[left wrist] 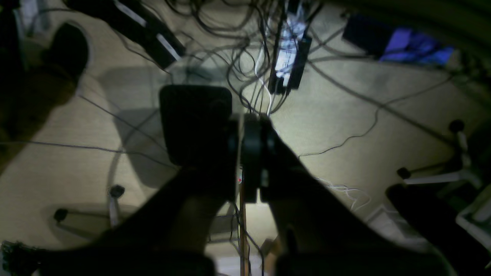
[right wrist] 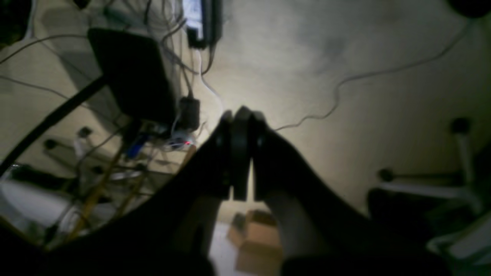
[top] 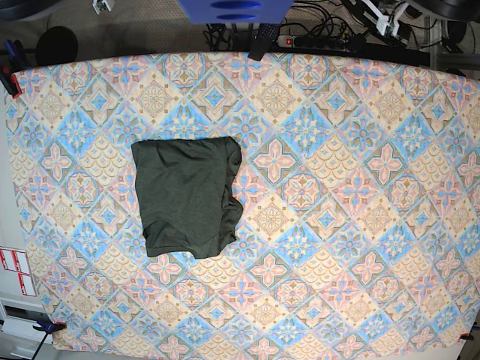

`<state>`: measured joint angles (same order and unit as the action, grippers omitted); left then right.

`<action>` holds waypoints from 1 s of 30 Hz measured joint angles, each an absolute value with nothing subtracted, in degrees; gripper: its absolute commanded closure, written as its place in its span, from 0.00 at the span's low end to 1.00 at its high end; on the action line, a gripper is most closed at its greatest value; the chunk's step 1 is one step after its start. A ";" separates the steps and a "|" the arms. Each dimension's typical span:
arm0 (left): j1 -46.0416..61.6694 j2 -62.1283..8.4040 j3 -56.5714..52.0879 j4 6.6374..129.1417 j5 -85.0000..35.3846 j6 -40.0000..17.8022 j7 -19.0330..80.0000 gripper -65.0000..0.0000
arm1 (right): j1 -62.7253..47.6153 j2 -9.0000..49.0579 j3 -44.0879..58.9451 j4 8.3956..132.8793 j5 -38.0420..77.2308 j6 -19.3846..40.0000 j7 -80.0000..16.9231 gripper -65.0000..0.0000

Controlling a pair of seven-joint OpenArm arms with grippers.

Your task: Fold the T-shirt properly

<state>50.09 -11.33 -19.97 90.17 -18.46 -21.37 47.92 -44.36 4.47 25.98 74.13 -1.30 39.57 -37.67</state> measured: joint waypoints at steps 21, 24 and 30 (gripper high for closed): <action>32.03 -10.92 -7.07 49.69 -7.11 -19.59 21.39 1.00 | -22.85 10.98 14.92 17.28 -0.49 39.33 -0.01 1.00; 30.81 -10.83 -7.09 47.16 -7.07 -16.14 17.82 1.00 | -20.91 10.68 13.89 14.26 -0.67 39.31 0.34 1.00; 25.21 -11.00 0.56 37.21 -7.29 -13.30 13.28 1.00 | -17.37 10.81 13.91 13.87 0.05 34.68 1.52 1.00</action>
<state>25.21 -11.00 0.56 37.21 -7.29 -13.30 13.28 -17.37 10.81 13.91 13.87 0.05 34.68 1.52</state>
